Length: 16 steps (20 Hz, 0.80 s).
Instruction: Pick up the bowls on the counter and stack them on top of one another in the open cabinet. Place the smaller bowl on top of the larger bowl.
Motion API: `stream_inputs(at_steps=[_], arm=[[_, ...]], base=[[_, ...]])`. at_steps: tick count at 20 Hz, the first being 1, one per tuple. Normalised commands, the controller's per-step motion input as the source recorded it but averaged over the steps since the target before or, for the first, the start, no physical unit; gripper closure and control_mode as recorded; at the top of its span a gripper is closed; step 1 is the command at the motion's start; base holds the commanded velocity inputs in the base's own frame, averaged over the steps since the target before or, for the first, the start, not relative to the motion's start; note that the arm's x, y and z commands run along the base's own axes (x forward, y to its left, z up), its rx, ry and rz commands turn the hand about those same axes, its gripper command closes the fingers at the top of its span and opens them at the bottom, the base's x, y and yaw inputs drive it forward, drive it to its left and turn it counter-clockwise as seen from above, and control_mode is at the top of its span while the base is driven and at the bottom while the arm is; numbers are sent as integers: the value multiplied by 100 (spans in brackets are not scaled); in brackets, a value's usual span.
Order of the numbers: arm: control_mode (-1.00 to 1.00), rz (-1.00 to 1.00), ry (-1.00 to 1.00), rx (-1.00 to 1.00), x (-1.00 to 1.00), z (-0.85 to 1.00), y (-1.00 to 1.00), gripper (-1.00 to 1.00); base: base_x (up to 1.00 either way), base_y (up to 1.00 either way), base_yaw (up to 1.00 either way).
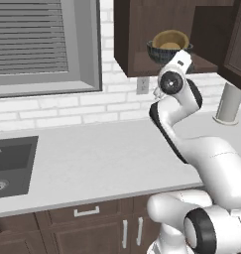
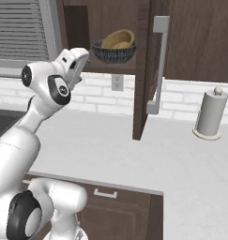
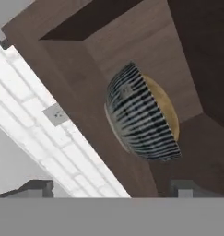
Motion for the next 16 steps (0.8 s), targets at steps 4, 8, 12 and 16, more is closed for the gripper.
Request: stream_inputs(at_steps=[4, 8, 12, 16], arm=[[-100, 0, -10, -18, -100, -100, 0, -100], [-100, 0, -23, -5, -100, -51, 0, -100], [-100, -4, -37, 3, -96, 100, 0, -100], [-100, 4, -6, 2, -19, 23, 0, -100]], base=[[0, 0, 0], [0, 0, 0], [0, 0, 0], [0, 0, 0]])
